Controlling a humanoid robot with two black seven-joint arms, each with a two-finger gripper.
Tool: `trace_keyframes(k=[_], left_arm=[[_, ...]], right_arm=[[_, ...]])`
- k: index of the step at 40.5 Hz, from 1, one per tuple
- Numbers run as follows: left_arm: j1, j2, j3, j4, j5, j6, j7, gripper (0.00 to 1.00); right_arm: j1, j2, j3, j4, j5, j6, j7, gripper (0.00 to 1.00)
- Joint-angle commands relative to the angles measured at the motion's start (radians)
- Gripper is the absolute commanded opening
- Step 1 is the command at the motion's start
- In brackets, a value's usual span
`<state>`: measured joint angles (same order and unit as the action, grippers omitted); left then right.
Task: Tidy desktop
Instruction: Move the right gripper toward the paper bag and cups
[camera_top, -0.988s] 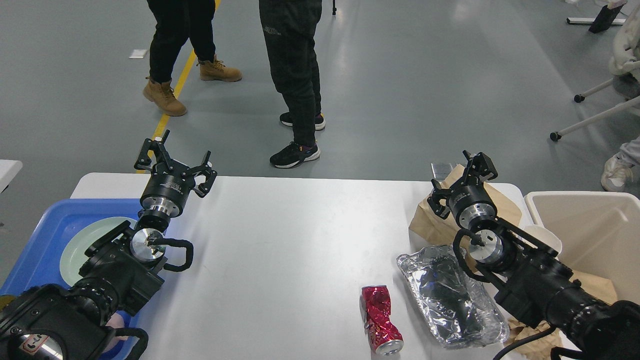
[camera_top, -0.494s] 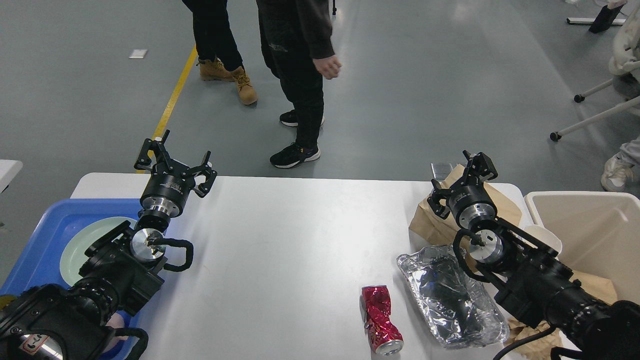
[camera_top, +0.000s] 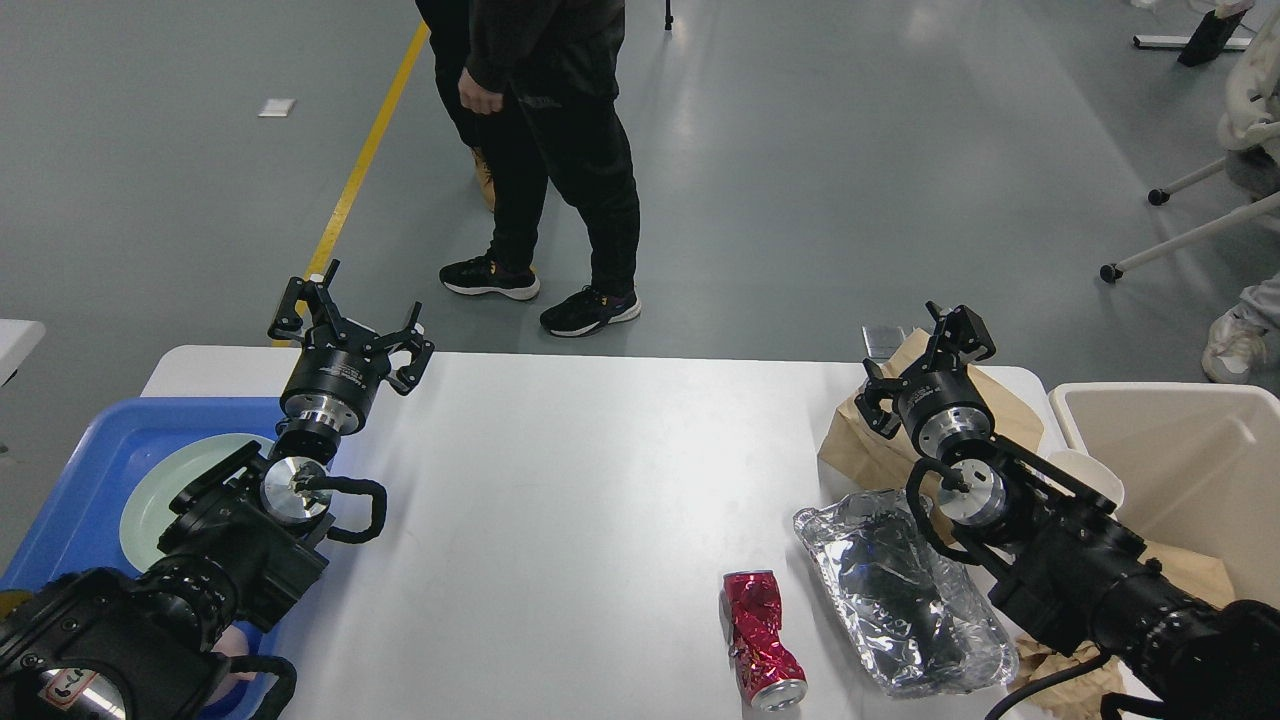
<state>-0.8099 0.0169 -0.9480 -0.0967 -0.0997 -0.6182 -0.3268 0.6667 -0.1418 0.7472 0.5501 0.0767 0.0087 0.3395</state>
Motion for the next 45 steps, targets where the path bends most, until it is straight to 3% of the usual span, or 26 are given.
trace_keyframes(k=[1,33,45], left_arm=[[0.000,0.000,0.000,0.000,0.000,0.000,0.000,0.96],[0.000,0.000,0.000,0.000,0.000,0.000,0.000,0.96],[0.000,0.000,0.000,0.000,0.000,-0.002,0.000,0.96]], right_arm=[[0.010,-0.004,0.003,-0.001,0.000,-0.001,-0.005,1.00],[0.036,-0.108,0.015,-0.044,0.008,-0.003,0.004,1.00],[0.068,-0.197,0.021,-0.038,0.009,0.002,0.004,1.00]])
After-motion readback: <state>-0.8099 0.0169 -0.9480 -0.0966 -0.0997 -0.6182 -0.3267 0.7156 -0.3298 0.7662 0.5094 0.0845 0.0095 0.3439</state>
